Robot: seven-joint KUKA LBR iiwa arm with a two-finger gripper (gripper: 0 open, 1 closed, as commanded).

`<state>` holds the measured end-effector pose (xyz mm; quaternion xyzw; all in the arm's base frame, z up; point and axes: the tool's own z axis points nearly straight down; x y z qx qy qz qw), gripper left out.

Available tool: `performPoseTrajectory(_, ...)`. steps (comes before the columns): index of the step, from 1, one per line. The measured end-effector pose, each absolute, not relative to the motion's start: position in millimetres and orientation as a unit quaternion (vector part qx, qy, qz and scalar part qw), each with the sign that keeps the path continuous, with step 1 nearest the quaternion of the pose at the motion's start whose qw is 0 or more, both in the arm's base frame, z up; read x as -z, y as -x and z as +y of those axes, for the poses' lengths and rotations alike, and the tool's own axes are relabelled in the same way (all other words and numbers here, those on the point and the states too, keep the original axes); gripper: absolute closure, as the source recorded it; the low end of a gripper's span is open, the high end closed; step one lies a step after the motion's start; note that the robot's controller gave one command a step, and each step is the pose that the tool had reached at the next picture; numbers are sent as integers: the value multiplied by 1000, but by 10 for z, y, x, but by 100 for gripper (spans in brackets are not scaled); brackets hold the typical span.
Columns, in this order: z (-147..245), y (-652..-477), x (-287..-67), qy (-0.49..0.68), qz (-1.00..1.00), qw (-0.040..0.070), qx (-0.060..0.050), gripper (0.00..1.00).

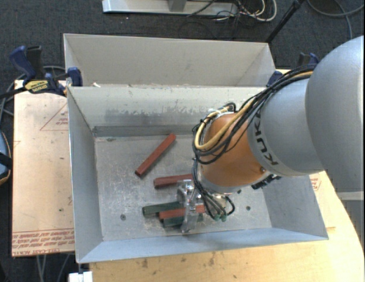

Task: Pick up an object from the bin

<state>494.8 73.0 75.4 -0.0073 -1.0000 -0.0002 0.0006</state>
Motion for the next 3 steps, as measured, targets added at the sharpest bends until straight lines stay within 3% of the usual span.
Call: performPoseTrajectory(3,734,-4944,-1221,7,-1000,0,1,100)
